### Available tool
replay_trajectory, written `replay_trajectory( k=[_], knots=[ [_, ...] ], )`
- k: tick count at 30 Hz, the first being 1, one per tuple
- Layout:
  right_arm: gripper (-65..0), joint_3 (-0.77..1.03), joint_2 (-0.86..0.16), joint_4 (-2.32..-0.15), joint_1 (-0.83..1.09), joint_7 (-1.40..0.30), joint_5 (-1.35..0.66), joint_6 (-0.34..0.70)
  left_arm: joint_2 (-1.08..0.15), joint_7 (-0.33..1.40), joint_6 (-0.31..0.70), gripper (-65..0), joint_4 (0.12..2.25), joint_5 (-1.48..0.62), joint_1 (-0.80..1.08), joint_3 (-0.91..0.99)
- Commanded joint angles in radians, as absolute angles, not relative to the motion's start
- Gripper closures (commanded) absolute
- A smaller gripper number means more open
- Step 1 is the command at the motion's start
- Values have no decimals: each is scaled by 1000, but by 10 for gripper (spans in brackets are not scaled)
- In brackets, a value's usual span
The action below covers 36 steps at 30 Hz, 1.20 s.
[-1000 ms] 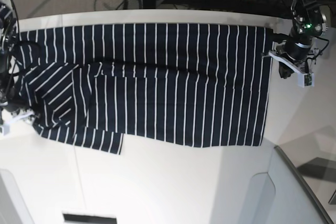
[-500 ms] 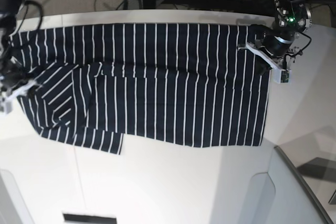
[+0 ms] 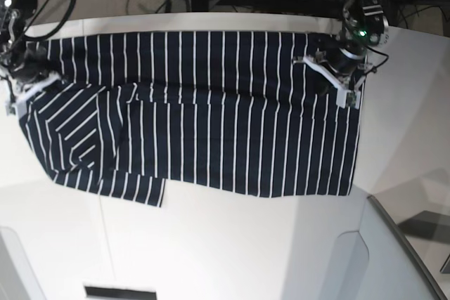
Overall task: Layout the t-shirt on the table in an organized manner, then fold the t-shirt properly
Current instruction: 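Drag the shirt edge with both grippers away from the hem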
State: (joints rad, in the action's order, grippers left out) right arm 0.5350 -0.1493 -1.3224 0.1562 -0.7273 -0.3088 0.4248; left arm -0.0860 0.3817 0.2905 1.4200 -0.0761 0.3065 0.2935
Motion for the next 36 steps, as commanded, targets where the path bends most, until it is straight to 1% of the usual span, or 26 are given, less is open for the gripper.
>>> replay_trajectory(
  k=[1,5,9,17,24,33,34,35,36],
  knots=[
    [0,539,-165,-1360,151,-717,-323,424,-88,366,289,0,1412,-47,320,300],
    [0,539,-165,-1331,153,-720,-321,421,-94,349,289,0,1353,-31,332,308],
    [0,541,-171,-1279,162,-720,-321,421,-97,326,289,0,1351,-33,352,312],
    [0,541,-170,-1323,272,-719,-321,421,-117,317,289,0,1431,-33,415,311],
    [0,539,-173,-1325,269,-685,-321,424,-130,320,289,0,1486,-42,463,312],
    [-9,549,-206,-1506,217,-693,-321,424,-124,321,289,0,1552,-45,504,317],
    [-15,549,-214,-1515,199,-693,-321,424,-120,323,289,0,1577,-45,510,332],
    [-35,550,-226,-1515,176,-693,-321,424,-116,323,289,0,1598,-45,512,348],
    [-68,550,-246,-1506,140,-693,-321,424,-101,325,289,0,1629,-45,513,367]
  ],
)
